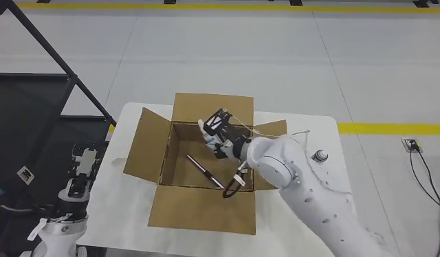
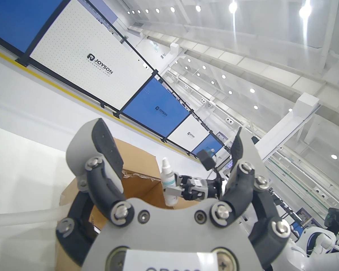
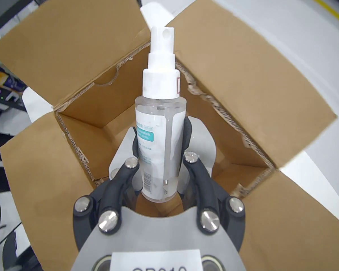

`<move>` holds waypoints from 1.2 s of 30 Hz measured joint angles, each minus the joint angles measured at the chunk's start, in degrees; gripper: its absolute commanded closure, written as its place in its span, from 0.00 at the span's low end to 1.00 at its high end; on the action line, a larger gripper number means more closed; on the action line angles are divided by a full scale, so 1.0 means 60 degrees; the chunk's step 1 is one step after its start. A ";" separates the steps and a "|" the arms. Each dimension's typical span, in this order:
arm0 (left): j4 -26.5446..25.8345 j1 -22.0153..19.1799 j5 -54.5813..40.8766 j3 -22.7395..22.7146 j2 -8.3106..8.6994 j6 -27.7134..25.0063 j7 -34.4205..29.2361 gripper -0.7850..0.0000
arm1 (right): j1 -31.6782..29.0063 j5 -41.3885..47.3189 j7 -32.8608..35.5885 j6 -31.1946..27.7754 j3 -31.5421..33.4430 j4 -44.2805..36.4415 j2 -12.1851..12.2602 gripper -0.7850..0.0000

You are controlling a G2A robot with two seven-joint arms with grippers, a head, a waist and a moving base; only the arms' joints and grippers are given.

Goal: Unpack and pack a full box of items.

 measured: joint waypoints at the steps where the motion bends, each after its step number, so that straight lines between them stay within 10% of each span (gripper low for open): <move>1: -0.0003 0.0006 -0.0004 -0.0005 0.0000 0.0000 -0.0005 0.00 | 0.0439 0.0258 0.0120 -0.0122 -0.0437 0.0690 -0.0187 1.00; 21: -0.0002 0.0004 -0.0001 -0.0001 0.0000 -0.0002 -0.0008 0.00 | 0.3327 0.1014 0.0071 0.0424 -0.4370 0.8595 -0.3652 1.00; 27: -0.0002 0.0004 -0.0001 -0.0001 0.0000 -0.0002 -0.0008 0.00 | 0.3486 0.1210 -0.0176 0.0087 -0.4401 0.9906 -0.4225 0.67; 36: -0.0002 0.0004 -0.0001 -0.0001 0.0000 -0.0002 -0.0008 0.00 | 0.3649 0.1312 -0.0540 -0.0211 -0.4292 1.0953 -0.4661 0.60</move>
